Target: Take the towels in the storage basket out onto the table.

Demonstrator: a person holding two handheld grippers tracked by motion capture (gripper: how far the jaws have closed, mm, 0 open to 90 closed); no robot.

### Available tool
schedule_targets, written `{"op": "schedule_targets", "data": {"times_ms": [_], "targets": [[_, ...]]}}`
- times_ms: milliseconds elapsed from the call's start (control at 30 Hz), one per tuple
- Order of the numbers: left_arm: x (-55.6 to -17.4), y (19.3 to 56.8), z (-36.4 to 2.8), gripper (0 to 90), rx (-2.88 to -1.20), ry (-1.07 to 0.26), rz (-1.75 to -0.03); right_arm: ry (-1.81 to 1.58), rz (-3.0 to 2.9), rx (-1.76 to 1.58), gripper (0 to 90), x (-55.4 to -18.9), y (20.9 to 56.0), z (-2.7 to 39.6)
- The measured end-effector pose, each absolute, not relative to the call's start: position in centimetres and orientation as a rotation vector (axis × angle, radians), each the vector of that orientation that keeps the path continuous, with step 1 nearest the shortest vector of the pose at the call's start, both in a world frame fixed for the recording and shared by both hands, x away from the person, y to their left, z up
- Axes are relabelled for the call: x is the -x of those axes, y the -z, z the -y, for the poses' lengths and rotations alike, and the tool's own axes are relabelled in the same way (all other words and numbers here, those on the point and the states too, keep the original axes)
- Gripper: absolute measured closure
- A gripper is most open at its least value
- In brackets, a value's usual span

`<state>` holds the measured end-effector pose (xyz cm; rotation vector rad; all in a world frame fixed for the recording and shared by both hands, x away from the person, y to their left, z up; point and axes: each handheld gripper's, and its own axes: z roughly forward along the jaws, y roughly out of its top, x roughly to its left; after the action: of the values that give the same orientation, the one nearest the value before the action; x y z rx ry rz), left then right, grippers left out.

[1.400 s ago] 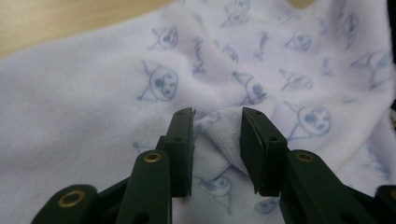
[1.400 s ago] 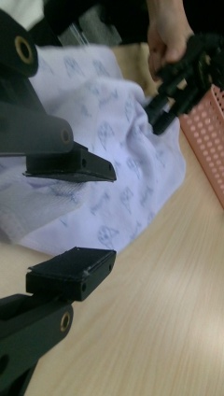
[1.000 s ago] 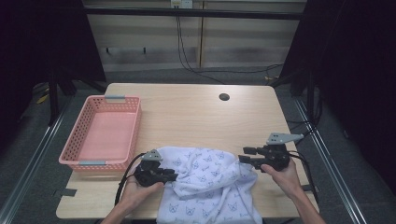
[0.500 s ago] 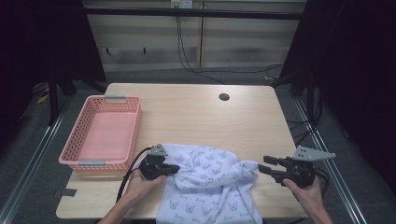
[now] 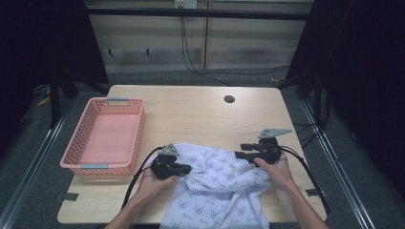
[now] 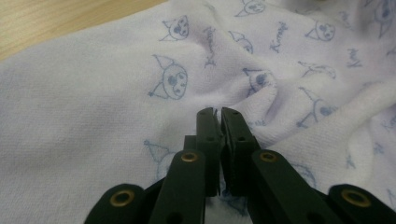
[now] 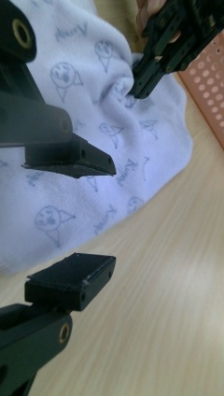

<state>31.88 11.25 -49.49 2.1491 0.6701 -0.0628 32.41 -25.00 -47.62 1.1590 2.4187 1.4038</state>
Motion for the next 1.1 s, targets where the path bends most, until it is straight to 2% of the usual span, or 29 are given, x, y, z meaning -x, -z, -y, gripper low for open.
{"op": "schedule_targets", "data": {"times_ms": [267, 300, 400, 467, 633, 733, 833, 900, 1100], "targets": [[-29.4, 48.0, -14.1, 66.4, -2.125, 0.005, -0.753, -1.241, -2.514, -1.198, 48.9, -34.0, 49.9, 23.0], [-28.8, 48.0, -14.4, 62.0, -2.125, -0.02, -0.762, -1.217, -2.517, -1.203, 53.0, -34.1, 50.2, 22.8], [-28.0, 48.4, -15.1, 57.0, -2.137, -0.041, -0.771, -1.228, -2.541, -1.197, 78.0, -33.8, 50.4, 22.6], [-28.3, 48.9, -15.2, 55.3, -2.15, -0.047, -0.807, -1.253, -2.515, -1.16, 85.7, -33.4, 49.6, 22.8], [-28.9, 49.5, -14.7, 57.0, -2.179, -0.038, -0.828, -1.468, -2.406, -1.04, 87.0, -30.7, 44.9, 24.3], [-29.0, 49.6, -14.4, 57.0, -2.182, -0.034, -0.836, -1.456, -2.465, -0.915, 87.1, -26.8, 43.5, 24.7], [-29.0, 49.7, -13.9, 56.9, -2.178, -0.015, -0.823, -1.452, -2.526, -0.879, 87.1, -23.3, 44.1, 25.0], [-29.0, 49.7, -13.4, 57.4, -2.189, -0.001, -0.794, -1.403, -2.6, -0.893, 87.0, -20.6, 45.8, 25.1], [-29.4, 48.4, -13.5, 62.2, -2.147, 0.005, -0.761, -1.286, -2.694, -0.958, 83.6, -18.9, 48.6, 25.5]]}}
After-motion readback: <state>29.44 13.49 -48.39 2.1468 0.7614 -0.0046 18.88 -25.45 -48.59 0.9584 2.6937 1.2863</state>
